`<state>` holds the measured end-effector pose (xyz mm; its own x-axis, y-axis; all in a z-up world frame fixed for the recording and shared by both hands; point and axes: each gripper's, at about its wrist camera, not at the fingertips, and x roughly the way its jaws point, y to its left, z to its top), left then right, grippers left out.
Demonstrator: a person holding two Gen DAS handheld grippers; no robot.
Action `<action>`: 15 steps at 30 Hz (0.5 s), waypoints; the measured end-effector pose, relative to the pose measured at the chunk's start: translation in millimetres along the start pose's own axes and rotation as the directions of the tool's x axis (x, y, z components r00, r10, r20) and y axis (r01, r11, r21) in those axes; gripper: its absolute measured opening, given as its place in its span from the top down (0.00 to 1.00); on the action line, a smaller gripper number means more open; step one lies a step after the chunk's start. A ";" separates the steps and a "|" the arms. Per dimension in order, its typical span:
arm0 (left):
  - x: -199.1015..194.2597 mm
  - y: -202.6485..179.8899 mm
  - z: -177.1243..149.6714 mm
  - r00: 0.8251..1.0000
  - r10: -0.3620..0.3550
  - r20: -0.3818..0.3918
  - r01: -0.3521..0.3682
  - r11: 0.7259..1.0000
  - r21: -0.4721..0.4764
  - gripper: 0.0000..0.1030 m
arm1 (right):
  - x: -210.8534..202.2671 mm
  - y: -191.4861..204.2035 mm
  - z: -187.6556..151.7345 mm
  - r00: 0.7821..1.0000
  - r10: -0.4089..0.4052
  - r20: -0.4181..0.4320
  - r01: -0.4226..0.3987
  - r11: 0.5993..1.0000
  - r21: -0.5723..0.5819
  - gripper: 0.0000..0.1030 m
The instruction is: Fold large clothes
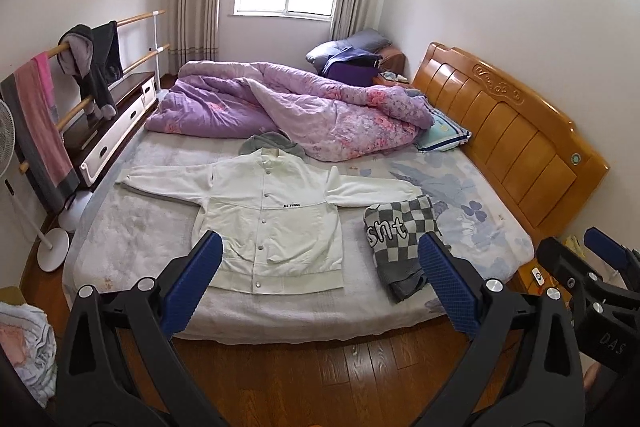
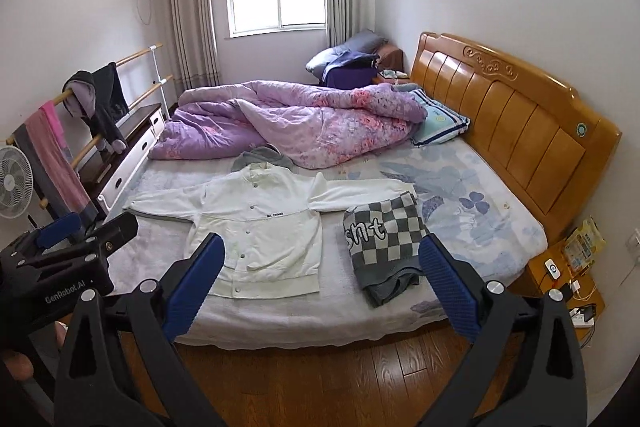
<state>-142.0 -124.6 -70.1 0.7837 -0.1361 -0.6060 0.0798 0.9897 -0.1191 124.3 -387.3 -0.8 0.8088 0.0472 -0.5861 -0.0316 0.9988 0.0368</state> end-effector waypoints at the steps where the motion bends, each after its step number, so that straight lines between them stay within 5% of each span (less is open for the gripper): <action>1: -6.1 4.0 0.1 1.000 0.000 0.011 0.000 1.000 0.003 0.05 | -4.0 5.9 -0.4 1.000 -0.007 0.006 0.007 1.000 -0.008 0.09; 15: -61.4 67.0 -2.8 0.999 -0.018 0.050 0.014 0.997 0.080 0.05 | -47.1 94.0 -9.5 0.998 -0.045 0.053 0.046 0.999 -0.016 0.09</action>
<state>-186.6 -50.1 -43.1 0.8122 -0.1512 -0.5635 0.1395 0.9882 -0.0640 77.6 -295.6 22.6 0.8392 0.0016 -0.5438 -0.0041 1.0000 -0.0034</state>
